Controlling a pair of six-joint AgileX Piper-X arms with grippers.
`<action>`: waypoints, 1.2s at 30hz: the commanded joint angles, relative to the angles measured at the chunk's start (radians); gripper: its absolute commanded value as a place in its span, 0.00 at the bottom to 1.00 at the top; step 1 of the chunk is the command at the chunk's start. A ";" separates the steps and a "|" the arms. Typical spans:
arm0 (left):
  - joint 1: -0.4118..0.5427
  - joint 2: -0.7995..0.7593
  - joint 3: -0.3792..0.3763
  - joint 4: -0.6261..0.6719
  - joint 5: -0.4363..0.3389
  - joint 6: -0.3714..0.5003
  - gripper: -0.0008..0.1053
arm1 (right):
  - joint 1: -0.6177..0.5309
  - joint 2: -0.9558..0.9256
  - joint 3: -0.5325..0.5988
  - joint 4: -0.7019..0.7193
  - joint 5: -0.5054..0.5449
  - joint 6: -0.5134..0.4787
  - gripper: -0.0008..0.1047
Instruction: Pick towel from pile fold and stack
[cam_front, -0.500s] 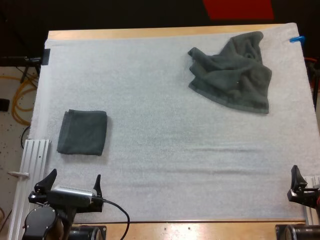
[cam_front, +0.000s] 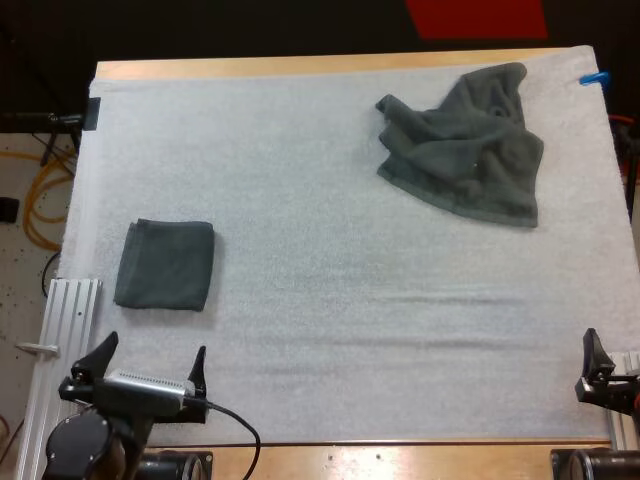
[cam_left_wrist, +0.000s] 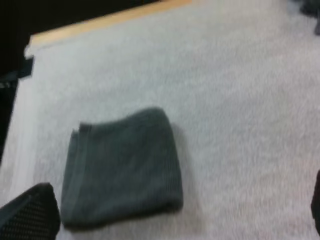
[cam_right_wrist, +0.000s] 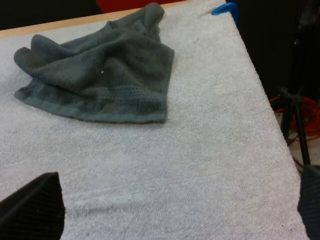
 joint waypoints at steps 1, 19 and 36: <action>-0.003 -0.079 -0.016 -0.033 0.008 -0.001 1.00 | -0.002 0.009 -0.020 -0.012 -0.013 -0.011 0.88; -0.249 0.492 -0.361 -0.135 0.252 0.002 1.00 | -0.002 0.512 -0.421 0.045 -0.346 -0.065 0.88; -0.250 0.598 -0.370 -0.141 0.252 0.002 1.00 | -0.002 1.054 -0.425 -0.238 -0.208 0.093 0.88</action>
